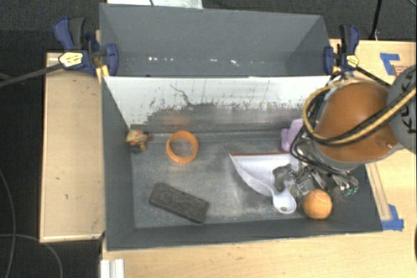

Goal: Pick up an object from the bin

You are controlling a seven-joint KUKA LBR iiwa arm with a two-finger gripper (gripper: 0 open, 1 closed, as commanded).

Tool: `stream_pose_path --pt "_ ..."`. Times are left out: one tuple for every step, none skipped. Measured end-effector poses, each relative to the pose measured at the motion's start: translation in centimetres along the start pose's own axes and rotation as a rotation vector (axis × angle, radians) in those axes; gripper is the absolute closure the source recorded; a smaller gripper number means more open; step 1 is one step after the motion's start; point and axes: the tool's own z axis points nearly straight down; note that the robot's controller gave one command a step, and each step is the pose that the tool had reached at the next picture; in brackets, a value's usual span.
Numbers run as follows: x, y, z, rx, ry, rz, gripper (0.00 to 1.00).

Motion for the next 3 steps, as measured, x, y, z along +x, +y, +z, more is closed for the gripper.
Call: stream_pose_path --pt "0.1 0.1 -0.7 -0.002 0.002 0.001 1.00" --pt "0.2 0.2 -2.7 -0.006 0.009 0.002 1.00" --pt "0.1 0.1 -5.0 -0.002 0.003 0.002 1.00"
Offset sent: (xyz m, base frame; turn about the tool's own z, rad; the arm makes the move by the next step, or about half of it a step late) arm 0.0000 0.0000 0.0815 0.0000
